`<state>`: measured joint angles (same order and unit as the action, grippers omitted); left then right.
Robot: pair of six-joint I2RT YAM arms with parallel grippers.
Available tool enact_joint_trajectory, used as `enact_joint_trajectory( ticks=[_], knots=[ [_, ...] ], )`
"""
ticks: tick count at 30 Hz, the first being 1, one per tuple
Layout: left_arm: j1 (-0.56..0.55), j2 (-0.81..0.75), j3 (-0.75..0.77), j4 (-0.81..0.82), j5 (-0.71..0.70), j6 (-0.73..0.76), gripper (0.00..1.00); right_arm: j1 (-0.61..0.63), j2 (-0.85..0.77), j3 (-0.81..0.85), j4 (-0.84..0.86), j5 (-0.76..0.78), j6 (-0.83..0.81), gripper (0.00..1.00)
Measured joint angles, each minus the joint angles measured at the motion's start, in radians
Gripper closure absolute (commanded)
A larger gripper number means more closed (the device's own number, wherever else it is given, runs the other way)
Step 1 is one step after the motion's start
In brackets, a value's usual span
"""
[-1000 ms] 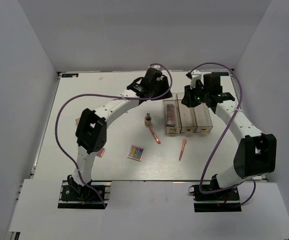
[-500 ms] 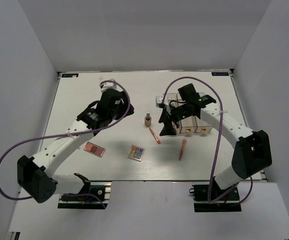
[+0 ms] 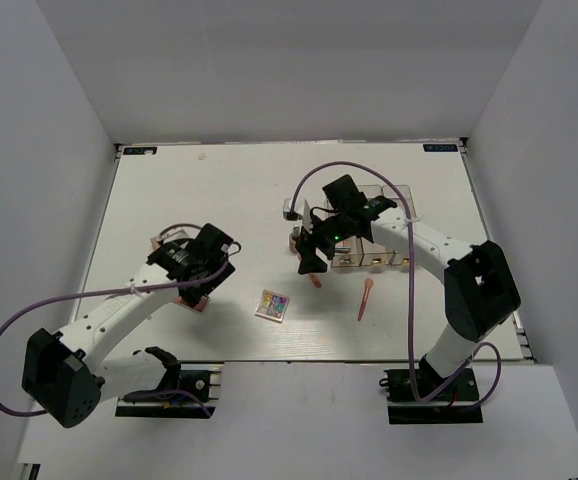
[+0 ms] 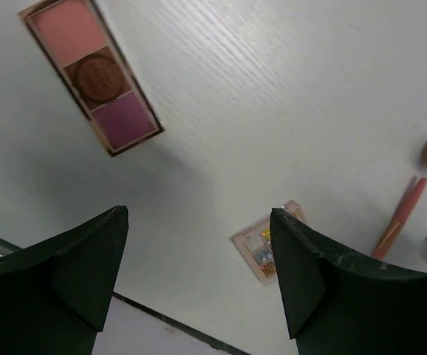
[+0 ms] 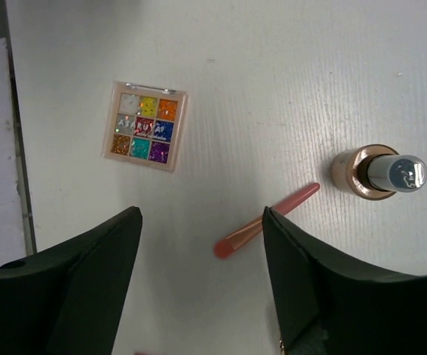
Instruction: Organize the makeup
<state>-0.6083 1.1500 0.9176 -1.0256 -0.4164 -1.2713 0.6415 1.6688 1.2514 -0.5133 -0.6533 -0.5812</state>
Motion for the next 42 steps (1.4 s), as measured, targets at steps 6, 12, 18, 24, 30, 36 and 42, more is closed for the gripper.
enact_joint_trajectory(
  ticks=[6, 12, 18, 24, 30, 36, 42],
  knots=[
    [0.052, -0.137, -0.163, -0.008, 0.005, -0.103, 0.13, 0.017, 0.0, 0.0, 0.048, 0.028, 0.067, 0.49],
    [0.111, -0.058, -0.171, 0.037, 0.003, -0.087, 0.12, 0.026, 0.0, 0.0, 0.065, 0.042, 0.102, 0.48],
    [0.2, 0.024, -0.203, 0.122, 0.005, -0.016, 0.12, 0.027, 0.0, -0.006, 0.071, 0.061, 0.112, 0.46],
    [0.28, 0.067, -0.245, 0.203, 0.024, 0.064, 0.12, 0.026, 0.0, -0.012, 0.074, 0.079, 0.126, 0.41],
    [0.332, 0.13, -0.254, 0.267, 0.059, 0.124, 0.14, 0.026, -0.004, -0.025, 0.072, 0.092, 0.129, 0.4],
    [0.369, 0.178, -0.264, 0.311, 0.085, 0.164, 0.24, 0.026, -0.008, -0.025, 0.071, 0.101, 0.129, 0.39],
    [0.399, 0.181, -0.267, 0.33, 0.096, 0.191, 0.42, 0.026, -0.011, -0.025, 0.068, 0.104, 0.128, 0.39]
  ],
)
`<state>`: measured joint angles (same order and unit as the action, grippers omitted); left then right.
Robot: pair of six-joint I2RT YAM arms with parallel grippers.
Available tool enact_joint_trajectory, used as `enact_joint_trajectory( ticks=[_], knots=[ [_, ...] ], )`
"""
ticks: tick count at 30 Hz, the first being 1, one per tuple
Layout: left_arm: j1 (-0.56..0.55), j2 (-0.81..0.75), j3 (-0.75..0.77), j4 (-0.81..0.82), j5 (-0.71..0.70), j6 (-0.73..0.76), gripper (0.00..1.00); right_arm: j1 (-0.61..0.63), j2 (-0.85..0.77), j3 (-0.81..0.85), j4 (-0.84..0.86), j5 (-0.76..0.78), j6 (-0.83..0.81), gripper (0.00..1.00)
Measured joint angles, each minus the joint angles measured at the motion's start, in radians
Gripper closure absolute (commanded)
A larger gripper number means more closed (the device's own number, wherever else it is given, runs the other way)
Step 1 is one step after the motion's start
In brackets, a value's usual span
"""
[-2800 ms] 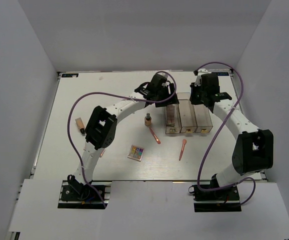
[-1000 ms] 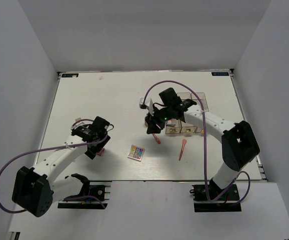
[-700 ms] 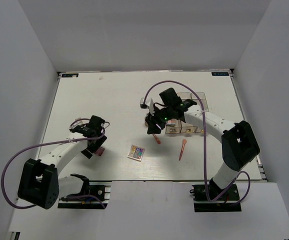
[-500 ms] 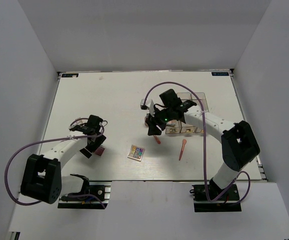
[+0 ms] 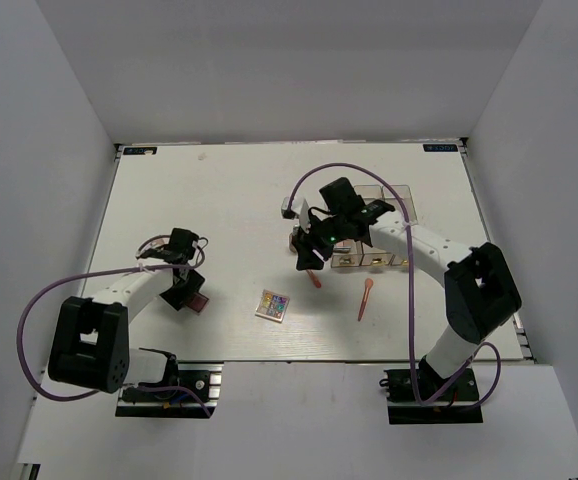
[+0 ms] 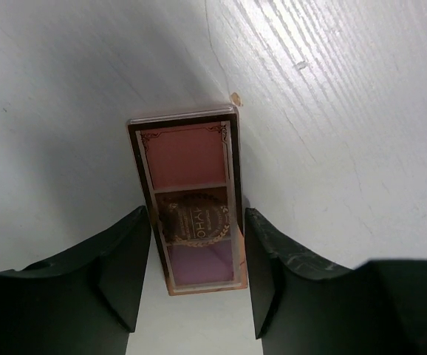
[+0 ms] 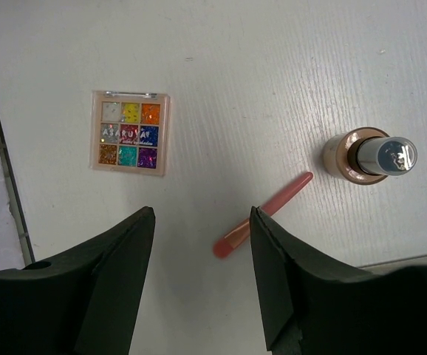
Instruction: Organize the makeup
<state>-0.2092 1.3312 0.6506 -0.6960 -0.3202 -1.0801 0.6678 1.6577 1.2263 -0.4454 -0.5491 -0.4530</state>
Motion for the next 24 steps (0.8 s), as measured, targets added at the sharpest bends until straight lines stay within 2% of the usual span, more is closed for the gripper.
enact_joint_trajectory(
  ticks=[1, 2, 8, 13, 15, 18, 19, 20, 23, 24],
  knots=[
    [0.005, -0.002, -0.001, 0.003, 0.004, 0.005, 0.46, 0.0, 0.0, 0.0, 0.0, 0.0, 0.0, 0.39],
    [0.007, -0.005, -0.003, 0.008, 0.009, 0.011, 0.54, 0.0, -0.002, 0.0, 0.0, 0.0, -0.001, 0.37],
    [0.013, -0.028, -0.009, 0.031, 0.047, 0.039, 0.75, -0.008, -0.031, 0.0, -0.062, -0.094, -0.071, 0.28],
    [0.002, -0.043, 0.05, 0.071, 0.15, 0.129, 0.82, -0.016, -0.104, 0.0, -0.114, -0.165, -0.141, 0.29],
    [-0.002, -0.042, 0.095, 0.132, 0.223, 0.178, 0.84, -0.021, -0.131, 0.0, -0.117, -0.166, -0.155, 0.34],
    [-0.019, 0.002, 0.195, 0.225, 0.361, 0.238, 0.85, -0.047, -0.16, -0.006, -0.107, -0.163, -0.151, 0.56],
    [-0.027, 0.027, 0.233, 0.25, 0.396, 0.254, 0.85, -0.059, -0.167, -0.01, -0.103, -0.158, -0.146, 0.76],
    [-0.039, 0.064, 0.281, 0.272, 0.439, 0.269, 0.86, -0.073, -0.173, -0.014, -0.097, -0.149, -0.135, 0.85],
    [-0.082, 0.183, 0.426, 0.327, 0.534, 0.304, 0.86, -0.116, -0.184, -0.027, -0.065, -0.093, -0.083, 1.0],
    [-0.1, 0.224, 0.476, 0.344, 0.56, 0.313, 0.86, -0.129, -0.188, -0.034, -0.053, -0.074, -0.072, 1.0]
  ],
)
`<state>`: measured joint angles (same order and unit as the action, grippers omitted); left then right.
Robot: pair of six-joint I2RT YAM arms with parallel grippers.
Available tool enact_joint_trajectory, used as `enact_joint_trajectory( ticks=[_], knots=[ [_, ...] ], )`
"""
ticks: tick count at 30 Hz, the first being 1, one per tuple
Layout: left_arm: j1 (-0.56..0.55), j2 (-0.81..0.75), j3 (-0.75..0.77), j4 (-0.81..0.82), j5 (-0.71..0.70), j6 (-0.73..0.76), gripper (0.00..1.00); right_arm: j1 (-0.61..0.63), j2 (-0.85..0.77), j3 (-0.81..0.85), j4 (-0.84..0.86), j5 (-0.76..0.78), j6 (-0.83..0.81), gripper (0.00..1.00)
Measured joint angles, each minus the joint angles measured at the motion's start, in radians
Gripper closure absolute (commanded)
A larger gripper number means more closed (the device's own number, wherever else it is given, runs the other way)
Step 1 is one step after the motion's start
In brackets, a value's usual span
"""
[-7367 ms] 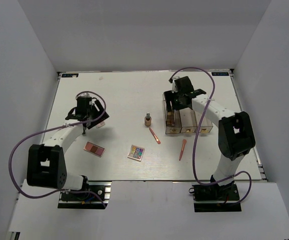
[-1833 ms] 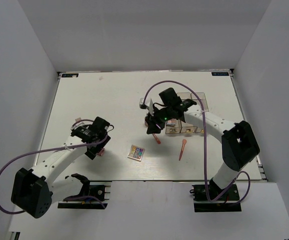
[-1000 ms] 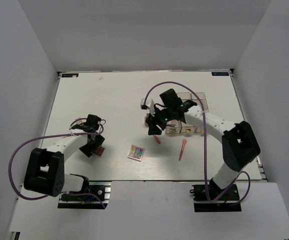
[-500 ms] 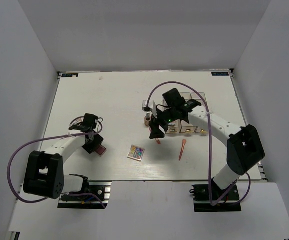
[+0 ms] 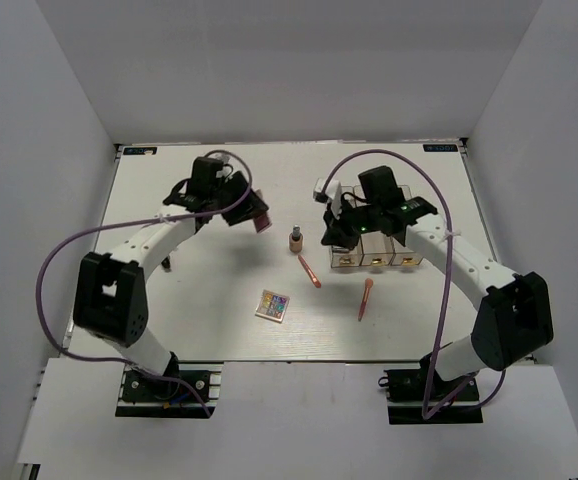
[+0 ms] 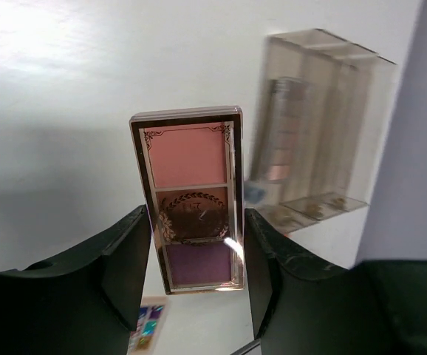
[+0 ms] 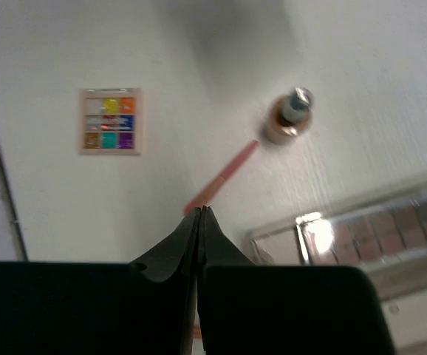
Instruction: Organize the makeup
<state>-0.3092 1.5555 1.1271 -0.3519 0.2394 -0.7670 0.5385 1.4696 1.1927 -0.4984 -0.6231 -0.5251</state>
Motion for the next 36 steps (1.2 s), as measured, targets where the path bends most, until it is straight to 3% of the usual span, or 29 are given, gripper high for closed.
enact_joint_trajectory(
  ticks=[10, 19, 20, 22, 25, 27, 31, 36],
  knots=[
    [-0.16, 0.341, 0.418, 0.122, 0.183, 0.023, 0.85, -0.177, -0.079, -0.096, 0.141, 0.343, 0.188, 1.0],
    [-0.27, 0.612, 0.644, 0.154, 0.241, 0.0, 0.81, -0.264, -0.092, -0.143, 0.19, 0.454, 0.283, 1.0],
    [-0.277, 0.637, 0.665, 0.151, 0.24, -0.001, 0.75, -0.269, -0.092, -0.144, 0.189, 0.456, 0.287, 1.0],
    [-0.299, 0.684, 0.703, 0.13, 0.238, -0.001, 0.73, -0.282, -0.092, -0.144, 0.195, 0.456, 0.295, 1.0],
    [-0.322, 0.727, 0.749, 0.09, 0.216, 0.0, 0.6, -0.292, -0.092, -0.144, 0.196, 0.452, 0.306, 1.0],
    [-0.332, 0.734, 0.76, 0.061, 0.197, 0.003, 0.47, -0.298, -0.092, -0.144, 0.196, 0.446, 0.31, 1.0],
    [-0.348, 0.734, 0.78, 0.009, 0.16, 0.015, 0.35, -0.304, -0.092, -0.144, 0.197, 0.434, 0.312, 1.0],
    [-0.348, 0.734, 0.793, -0.018, 0.131, 0.026, 0.26, -0.307, -0.092, -0.144, 0.196, 0.394, 0.308, 0.74]
  ],
)
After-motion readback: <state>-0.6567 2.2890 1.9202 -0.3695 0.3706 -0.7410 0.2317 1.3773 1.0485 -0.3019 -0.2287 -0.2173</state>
